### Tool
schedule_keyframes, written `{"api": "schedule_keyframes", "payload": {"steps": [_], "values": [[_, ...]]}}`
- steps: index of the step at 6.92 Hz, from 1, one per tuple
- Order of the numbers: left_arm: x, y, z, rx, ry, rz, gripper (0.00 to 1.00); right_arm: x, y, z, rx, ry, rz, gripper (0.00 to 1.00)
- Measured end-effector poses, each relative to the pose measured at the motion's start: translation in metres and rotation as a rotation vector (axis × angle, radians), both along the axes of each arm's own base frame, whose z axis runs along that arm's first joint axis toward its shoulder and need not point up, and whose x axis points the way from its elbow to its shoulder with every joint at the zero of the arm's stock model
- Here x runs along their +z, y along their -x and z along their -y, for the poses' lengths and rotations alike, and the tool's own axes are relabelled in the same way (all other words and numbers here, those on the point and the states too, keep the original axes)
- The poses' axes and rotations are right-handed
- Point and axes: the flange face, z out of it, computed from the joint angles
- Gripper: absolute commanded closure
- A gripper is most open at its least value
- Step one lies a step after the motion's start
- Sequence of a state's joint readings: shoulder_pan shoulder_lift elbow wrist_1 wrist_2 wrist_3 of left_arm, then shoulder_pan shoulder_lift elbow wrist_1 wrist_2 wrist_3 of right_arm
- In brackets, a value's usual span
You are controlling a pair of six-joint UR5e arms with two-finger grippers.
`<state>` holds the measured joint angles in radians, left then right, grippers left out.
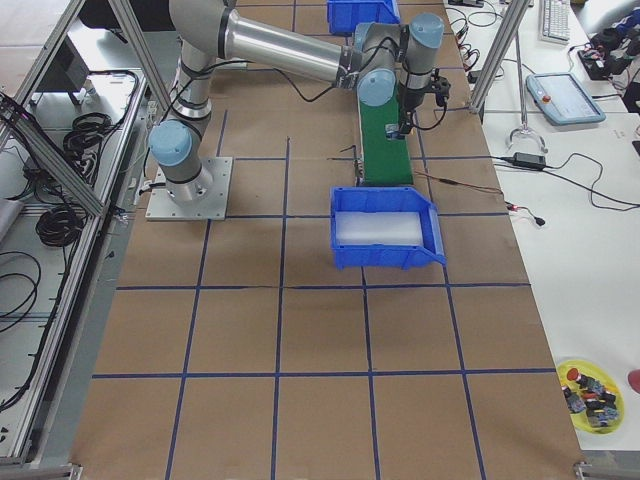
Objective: Transport two buttons from left to right
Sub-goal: 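Grasp the yellow button with the right gripper while the left gripper rises, then carry the yellow button with the right gripper over the empty blue bin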
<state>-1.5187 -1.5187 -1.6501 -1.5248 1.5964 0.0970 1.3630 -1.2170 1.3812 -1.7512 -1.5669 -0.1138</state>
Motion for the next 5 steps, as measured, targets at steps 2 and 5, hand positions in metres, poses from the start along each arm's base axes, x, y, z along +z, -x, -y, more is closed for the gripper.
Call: {"api": "schedule_keyframes", "payload": {"steps": [2, 5], "values": [[0.000, 0.000, 0.000, 0.002, 0.000, -0.001, 0.00, 0.028, 0.126, -0.033, 0.005, -0.004, -0.003, 0.98], [0.001, 0.000, -0.001, 0.002, 0.002, -0.001, 0.00, -0.030, 0.208, -0.069, 0.021, -0.060, 0.041, 0.98]]}}
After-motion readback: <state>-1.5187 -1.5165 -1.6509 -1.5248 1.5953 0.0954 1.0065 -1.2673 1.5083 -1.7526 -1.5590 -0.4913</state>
